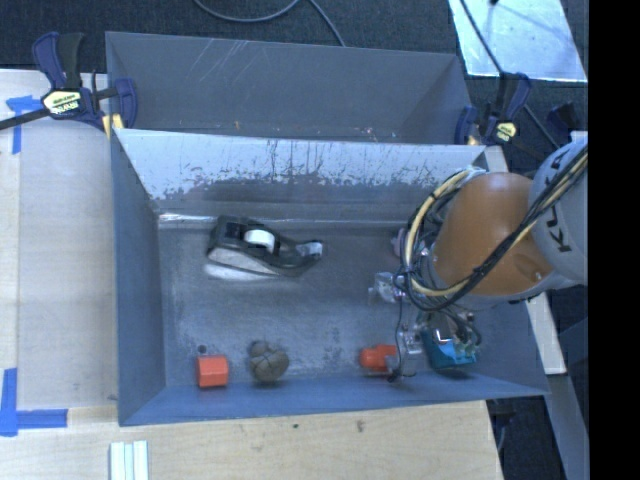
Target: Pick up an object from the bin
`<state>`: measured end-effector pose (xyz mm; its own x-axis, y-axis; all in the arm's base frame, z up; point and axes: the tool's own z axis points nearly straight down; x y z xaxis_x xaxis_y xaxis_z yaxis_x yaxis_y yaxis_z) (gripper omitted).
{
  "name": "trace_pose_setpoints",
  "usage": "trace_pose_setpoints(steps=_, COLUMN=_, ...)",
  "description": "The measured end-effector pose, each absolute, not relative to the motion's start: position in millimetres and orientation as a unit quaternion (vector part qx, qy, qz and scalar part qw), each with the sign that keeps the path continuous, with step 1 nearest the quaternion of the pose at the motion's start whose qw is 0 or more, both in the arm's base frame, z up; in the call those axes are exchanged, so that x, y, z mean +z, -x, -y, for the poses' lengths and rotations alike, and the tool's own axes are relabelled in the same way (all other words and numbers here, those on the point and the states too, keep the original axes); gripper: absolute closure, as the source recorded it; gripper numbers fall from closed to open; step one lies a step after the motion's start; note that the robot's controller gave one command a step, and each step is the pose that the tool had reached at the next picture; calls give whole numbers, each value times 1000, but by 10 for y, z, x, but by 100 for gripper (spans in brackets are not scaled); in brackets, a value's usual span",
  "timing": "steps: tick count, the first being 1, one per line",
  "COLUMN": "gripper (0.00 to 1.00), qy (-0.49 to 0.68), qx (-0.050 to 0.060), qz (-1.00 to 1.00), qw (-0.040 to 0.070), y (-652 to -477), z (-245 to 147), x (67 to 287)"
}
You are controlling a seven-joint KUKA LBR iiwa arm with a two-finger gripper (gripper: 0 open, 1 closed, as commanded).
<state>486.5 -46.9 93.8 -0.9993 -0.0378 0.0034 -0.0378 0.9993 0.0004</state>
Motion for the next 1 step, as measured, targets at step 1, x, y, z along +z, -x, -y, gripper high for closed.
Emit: trace_pose_setpoints(steps=1, gripper=0, qy=7, qx=1, qz=1000, qw=-3, y=-4859, z=641, x=1003)
